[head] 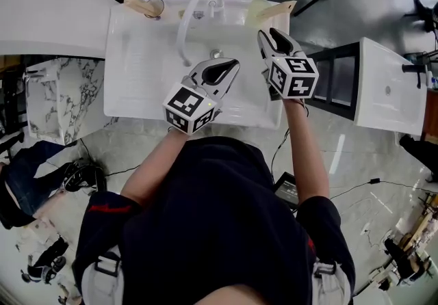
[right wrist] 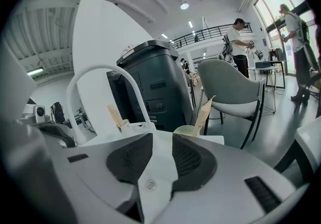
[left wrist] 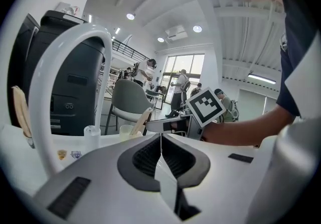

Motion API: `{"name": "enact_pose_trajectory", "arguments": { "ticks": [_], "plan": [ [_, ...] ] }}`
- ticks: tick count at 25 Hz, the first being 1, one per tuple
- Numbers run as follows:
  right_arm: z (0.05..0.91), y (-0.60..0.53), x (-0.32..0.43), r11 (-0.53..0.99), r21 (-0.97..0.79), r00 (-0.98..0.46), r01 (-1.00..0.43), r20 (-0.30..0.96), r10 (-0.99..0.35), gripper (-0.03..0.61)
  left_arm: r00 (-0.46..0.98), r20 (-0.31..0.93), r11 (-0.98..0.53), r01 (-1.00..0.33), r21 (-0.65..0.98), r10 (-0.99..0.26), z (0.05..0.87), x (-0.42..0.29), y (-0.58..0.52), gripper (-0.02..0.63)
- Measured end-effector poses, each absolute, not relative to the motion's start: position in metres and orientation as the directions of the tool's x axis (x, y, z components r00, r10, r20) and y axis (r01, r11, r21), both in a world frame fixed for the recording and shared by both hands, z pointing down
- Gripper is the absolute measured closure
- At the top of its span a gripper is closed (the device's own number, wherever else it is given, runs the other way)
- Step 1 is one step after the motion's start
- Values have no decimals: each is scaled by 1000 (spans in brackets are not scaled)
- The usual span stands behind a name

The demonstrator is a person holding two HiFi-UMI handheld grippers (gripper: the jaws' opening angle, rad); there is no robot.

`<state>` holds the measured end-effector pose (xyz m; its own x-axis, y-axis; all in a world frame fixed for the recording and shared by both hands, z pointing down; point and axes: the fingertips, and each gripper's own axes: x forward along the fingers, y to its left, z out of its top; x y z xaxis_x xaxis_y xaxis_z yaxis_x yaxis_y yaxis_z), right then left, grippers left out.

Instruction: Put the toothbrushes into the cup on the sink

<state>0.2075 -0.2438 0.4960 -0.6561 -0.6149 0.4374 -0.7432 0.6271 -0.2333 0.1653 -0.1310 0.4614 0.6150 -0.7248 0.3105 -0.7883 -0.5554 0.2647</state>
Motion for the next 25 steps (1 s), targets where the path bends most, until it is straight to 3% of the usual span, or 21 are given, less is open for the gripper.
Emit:
{"name": "enact_pose_trajectory", "arguments": {
  "ticks": [25],
  "plan": [
    [453, -120, 159, 646, -179, -652, -742, 413, -636, 522, 641, 233, -604, -768, 212, -732, 419, 113, -41, 595]
  ]
}}
